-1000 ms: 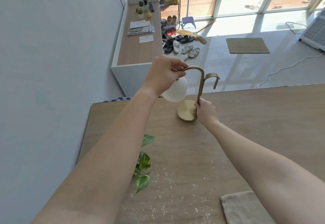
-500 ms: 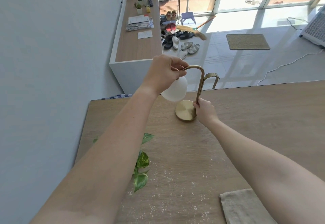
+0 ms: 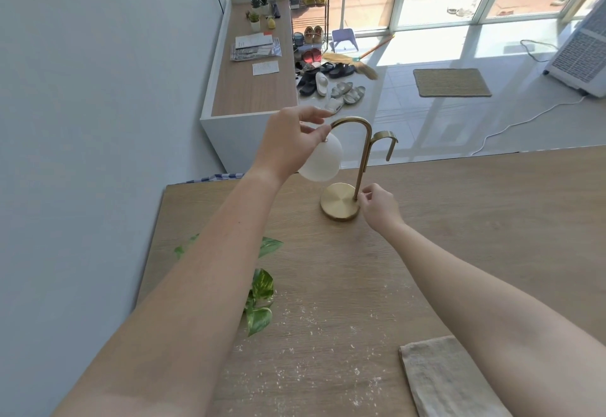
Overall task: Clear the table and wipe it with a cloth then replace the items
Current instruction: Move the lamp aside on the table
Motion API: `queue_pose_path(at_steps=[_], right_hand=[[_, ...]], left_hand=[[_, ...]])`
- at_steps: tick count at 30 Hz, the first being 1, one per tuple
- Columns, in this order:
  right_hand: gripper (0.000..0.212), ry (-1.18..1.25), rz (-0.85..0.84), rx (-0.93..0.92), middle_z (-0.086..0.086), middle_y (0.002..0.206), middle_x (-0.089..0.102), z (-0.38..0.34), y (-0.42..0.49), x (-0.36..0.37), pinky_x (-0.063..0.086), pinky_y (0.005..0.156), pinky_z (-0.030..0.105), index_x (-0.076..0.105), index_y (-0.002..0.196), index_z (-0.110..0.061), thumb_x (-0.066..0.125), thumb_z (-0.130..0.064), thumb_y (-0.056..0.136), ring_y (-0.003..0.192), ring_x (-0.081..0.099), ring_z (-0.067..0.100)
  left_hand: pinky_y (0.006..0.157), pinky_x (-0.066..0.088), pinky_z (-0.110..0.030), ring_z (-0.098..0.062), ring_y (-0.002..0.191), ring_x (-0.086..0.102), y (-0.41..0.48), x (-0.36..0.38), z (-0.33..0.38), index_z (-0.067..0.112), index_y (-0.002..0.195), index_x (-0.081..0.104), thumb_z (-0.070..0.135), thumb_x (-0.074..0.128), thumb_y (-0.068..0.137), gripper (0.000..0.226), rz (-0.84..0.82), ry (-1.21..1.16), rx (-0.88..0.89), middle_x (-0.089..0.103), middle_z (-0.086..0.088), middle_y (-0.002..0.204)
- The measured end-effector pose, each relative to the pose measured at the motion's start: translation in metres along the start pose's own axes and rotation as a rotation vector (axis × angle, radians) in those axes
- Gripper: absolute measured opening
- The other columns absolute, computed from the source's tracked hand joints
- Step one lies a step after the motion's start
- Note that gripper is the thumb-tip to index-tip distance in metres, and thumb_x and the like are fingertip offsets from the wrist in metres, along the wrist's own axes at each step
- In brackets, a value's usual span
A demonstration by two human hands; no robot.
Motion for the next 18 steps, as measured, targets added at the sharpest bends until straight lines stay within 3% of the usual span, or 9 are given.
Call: queue_pose_path(at_steps=[6, 11, 18], right_hand=[[0.033, 0.039, -0.035, -0.052, 0.005, 0.122, 0.07, -0.003, -0.043, -0.006, 0.047, 0.083, 0.034, 0.064, 0.132, -0.014, 0.052, -0.033, 0.109, 0.105, 0.062, 0.019], [0.035, 0.132, -0.076, -0.109, -0.002, 0.116, 0.068, -0.008, -0.097, -0.005, 0.05, 0.086, 0.032, 0.066, 0.134, -0.019, 0.055, -0.039, 0.108, 0.106, 0.063, 0.016], [0.033, 0.194, -0.156, -0.164, -0.003, 0.118, 0.068, -0.019, -0.154, 0.011, 0.046, 0.082, 0.029, 0.066, 0.134, -0.023, 0.055, -0.041, 0.108, 0.113, 0.064, 0.016]], left_hand=[[0.087, 0.057, -0.021, 0.002, 0.107, 0.069, -0.051, -0.018, 0.0, 0.027, 0.128, 0.076, 0.041, 0.071, 0.102, 0.03, -0.01, -0.094, -0.093, 0.076, 0.014, 0.12], [0.106, 0.053, -0.035, -0.005, 0.123, 0.064, -0.117, -0.035, -0.003, 0.034, 0.134, 0.072, 0.052, 0.065, 0.103, 0.036, 0.007, -0.152, -0.167, 0.073, 0.017, 0.128], [0.11, 0.051, -0.037, -0.003, 0.127, 0.061, -0.197, -0.075, -0.003, 0.036, 0.134, 0.07, 0.057, 0.062, 0.102, 0.038, 0.145, -0.139, -0.238, 0.071, 0.018, 0.131]])
Point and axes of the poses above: each hand's wrist, its own y-axis towards the middle knuckle, its own x-axis out of the palm, z = x × y, the point moved 5 cm from there along y, towards the middle knuckle
